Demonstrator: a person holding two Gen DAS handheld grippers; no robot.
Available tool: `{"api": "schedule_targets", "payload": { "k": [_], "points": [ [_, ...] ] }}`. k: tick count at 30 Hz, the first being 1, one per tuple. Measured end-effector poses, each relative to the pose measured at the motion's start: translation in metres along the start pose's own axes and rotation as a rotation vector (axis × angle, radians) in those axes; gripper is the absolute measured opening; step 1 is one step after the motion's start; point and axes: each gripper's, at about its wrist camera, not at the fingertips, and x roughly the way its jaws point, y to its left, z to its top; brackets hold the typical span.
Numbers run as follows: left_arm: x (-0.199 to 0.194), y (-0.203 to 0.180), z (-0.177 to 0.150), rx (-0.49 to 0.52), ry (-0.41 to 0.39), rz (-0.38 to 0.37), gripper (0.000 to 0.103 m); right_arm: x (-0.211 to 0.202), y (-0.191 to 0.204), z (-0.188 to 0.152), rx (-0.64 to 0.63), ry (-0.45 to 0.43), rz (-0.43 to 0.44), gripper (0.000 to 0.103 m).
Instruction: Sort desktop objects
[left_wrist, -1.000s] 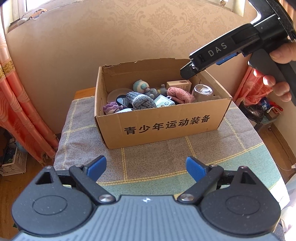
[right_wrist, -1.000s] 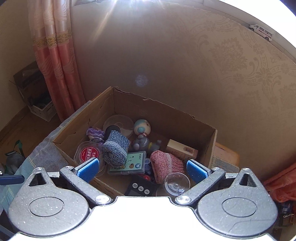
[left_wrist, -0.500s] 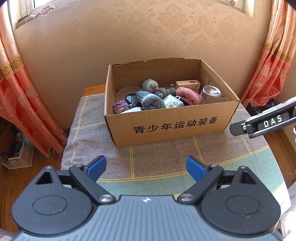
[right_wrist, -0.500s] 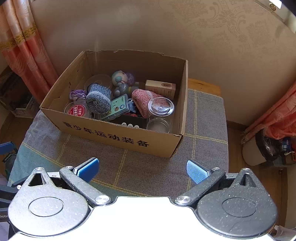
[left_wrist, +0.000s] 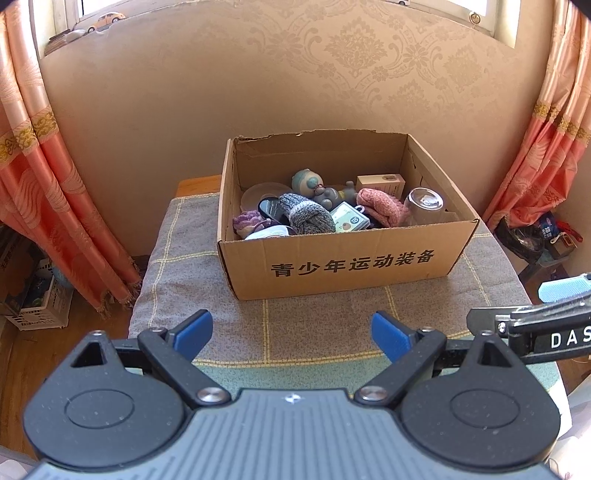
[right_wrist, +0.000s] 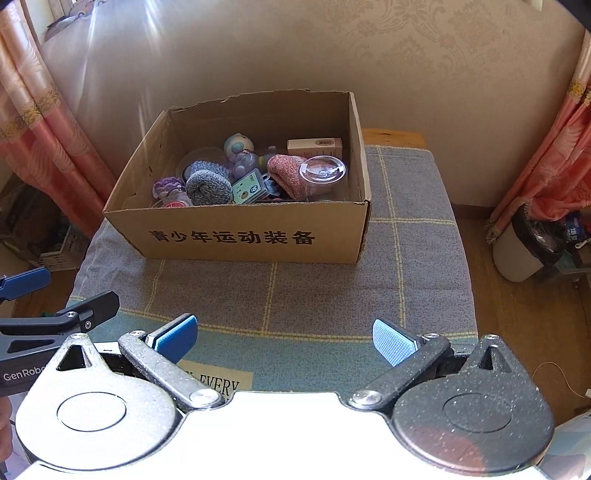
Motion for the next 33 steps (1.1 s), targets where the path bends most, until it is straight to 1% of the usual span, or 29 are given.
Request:
{"api": "schedule_targets", "payload": {
  "k": [6, 14, 18, 20, 23, 33],
  "points": [
    [-0.003, 0.002, 0.003, -0.022, 0.000, -0.011, 0.093, -0.008, 0.004, -0.003, 0.006, -0.020, 0.001, 0.103],
    [-0.005, 0.000, 0.003, -0.015, 0.002, -0.009, 0.093, -0.009, 0.006, -0.005, 0.014, -0.020, 0.004, 0.103],
    [-0.004, 0.002, 0.003, -0.031, 0.024, -0.016, 0.093, -0.010, 0.007, -0.006, 0.015, -0.017, 0.007, 0.103],
    [-0.005, 0.003, 0.003, -0.035, 0.020, -0.018, 0.093, -0.010, 0.008, -0.006, 0.010, -0.016, 0.005, 0.103],
    [-0.004, 0.003, 0.002, -0.036, 0.026, -0.007, 0.093, -0.010, 0.010, -0.006, 0.000, -0.014, 0.003, 0.103],
    [-0.004, 0.003, 0.002, -0.036, 0.031, -0.002, 0.093, -0.012, 0.014, -0.006, -0.015, -0.016, -0.007, 0.103]
  ]
}}
